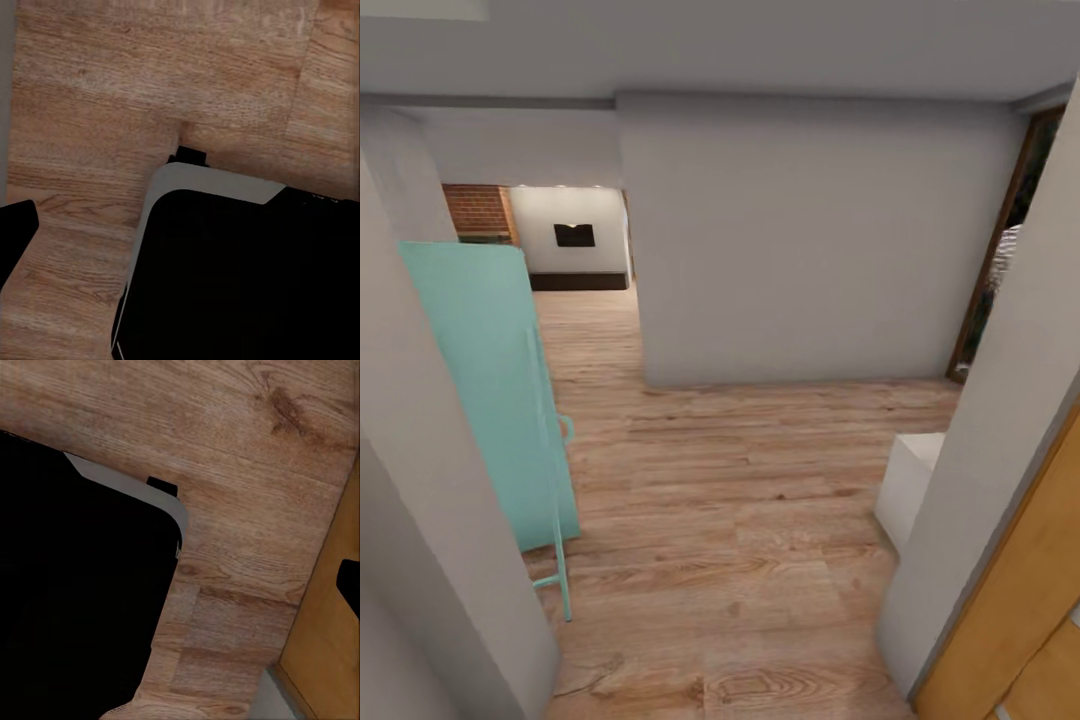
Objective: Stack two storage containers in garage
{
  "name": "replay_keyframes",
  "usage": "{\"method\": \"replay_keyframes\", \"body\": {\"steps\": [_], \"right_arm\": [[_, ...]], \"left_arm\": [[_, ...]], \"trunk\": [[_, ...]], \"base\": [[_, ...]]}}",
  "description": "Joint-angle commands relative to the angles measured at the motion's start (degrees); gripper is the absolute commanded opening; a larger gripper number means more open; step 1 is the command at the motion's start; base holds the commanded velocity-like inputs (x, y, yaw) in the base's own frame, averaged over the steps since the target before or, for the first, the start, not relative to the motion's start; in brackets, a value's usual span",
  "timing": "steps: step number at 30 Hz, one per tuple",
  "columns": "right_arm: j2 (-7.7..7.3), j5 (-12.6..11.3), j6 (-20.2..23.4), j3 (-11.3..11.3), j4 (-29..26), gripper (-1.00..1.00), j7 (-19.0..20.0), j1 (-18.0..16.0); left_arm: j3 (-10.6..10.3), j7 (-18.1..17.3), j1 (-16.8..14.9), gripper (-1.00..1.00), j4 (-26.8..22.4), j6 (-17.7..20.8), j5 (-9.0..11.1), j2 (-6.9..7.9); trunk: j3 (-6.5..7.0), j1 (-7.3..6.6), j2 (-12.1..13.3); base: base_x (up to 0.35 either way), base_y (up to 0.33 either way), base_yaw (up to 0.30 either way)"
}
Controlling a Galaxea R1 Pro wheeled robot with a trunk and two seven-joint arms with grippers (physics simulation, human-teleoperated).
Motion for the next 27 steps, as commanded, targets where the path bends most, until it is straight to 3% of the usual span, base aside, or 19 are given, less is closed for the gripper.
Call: {"method": "replay_keyframes", "body": {"steps": [1,27], "right_arm": [[0.01,0.16,-0.20,0.44,0.17,1.00,-0.38,-0.08],[-0.08,0.14,-0.29,0.36,0.17,1.00,-0.38,-0.08]], "left_arm": [[0.11,0.10,-0.04,1.00,0.03,-0.20,0.24,-0.03],[0.11,0.10,-0.04,1.00,0.03,-0.10,0.24,-0.04]], "trunk": [[-0.08,0.04,-0.05],[-0.08,0.04,-0.05]], "base": [[0.322,0.000,0.000],[0.321,0.000,0.000]]}}
